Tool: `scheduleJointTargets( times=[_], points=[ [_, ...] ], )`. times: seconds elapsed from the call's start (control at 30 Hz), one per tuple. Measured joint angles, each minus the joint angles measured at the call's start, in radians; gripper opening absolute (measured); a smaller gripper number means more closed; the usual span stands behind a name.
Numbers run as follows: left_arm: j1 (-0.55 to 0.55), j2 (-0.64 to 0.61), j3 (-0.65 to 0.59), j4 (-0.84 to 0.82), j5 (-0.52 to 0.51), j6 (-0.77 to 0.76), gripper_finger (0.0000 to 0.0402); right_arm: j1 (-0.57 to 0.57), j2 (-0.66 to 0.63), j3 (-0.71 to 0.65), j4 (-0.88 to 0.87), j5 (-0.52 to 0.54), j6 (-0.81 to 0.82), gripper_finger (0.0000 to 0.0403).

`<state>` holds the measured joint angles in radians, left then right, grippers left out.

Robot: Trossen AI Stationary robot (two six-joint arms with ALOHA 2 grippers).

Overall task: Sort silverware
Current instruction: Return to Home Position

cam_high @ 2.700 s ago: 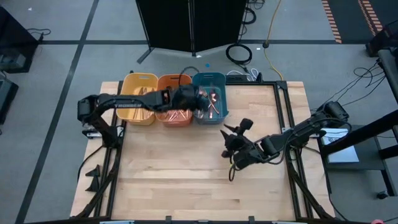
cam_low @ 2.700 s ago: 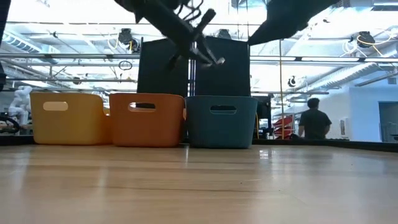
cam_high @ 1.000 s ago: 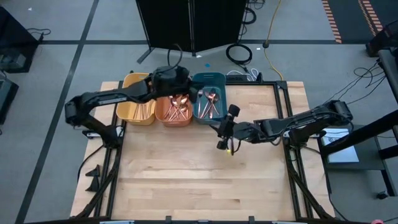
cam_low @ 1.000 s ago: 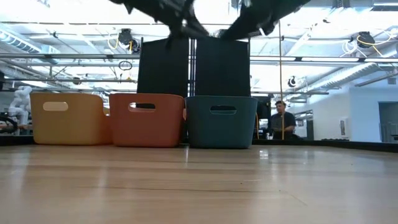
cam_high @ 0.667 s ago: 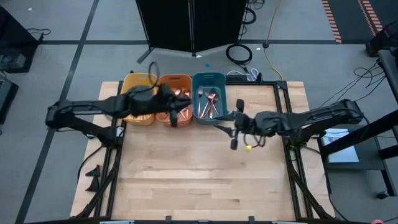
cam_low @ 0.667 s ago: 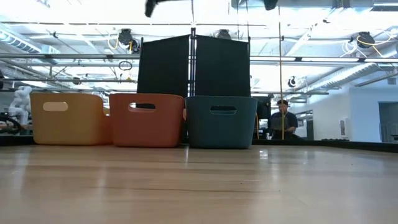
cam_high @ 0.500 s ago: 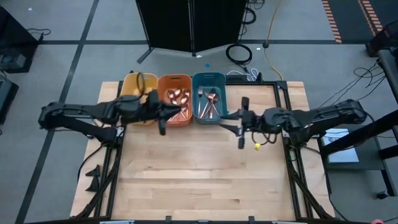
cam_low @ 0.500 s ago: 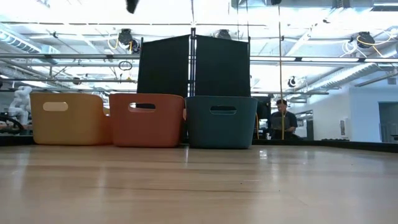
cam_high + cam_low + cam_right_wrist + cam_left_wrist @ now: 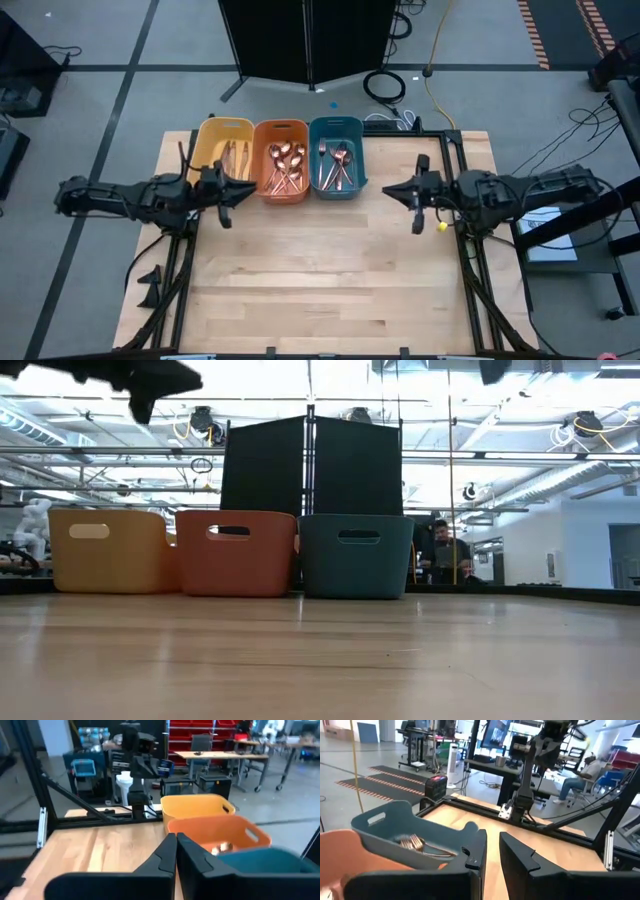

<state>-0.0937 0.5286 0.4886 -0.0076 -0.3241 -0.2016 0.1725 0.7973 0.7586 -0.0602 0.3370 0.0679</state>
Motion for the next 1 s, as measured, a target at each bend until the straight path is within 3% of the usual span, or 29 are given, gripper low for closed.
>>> scheduleJointTargets(
  times=[0.17, 0.3, 0.53, 0.63, 1.0],
  points=[
    [0.0, -0.103, -0.136, 0.068, 0.002, -0.003, 0.0047, -0.016, -0.135, -0.226, 0.141, -0.014, 0.124, 0.0001],
    [0.001, -0.128, -0.239, 0.167, 0.06, -0.002, 0.0047, -0.031, -0.196, -0.382, 0.281, -0.077, 0.169, 0.0],
    [0.024, -0.211, -0.275, 0.126, 0.084, -0.019, 0.0047, -0.043, -0.307, -0.58, 0.374, -0.08, 0.247, 0.0],
    [0.024, -0.282, -0.28, 0.045, 0.087, -0.028, 0.0047, -0.043, -0.385, -0.644, 0.387, -0.078, 0.274, 0.0],
    [0.024, -0.441, -0.422, 0.058, 0.093, -0.081, 0.0047, -0.043, -0.58, -0.745, 0.302, -0.073, 0.284, 0.0]
  ],
)
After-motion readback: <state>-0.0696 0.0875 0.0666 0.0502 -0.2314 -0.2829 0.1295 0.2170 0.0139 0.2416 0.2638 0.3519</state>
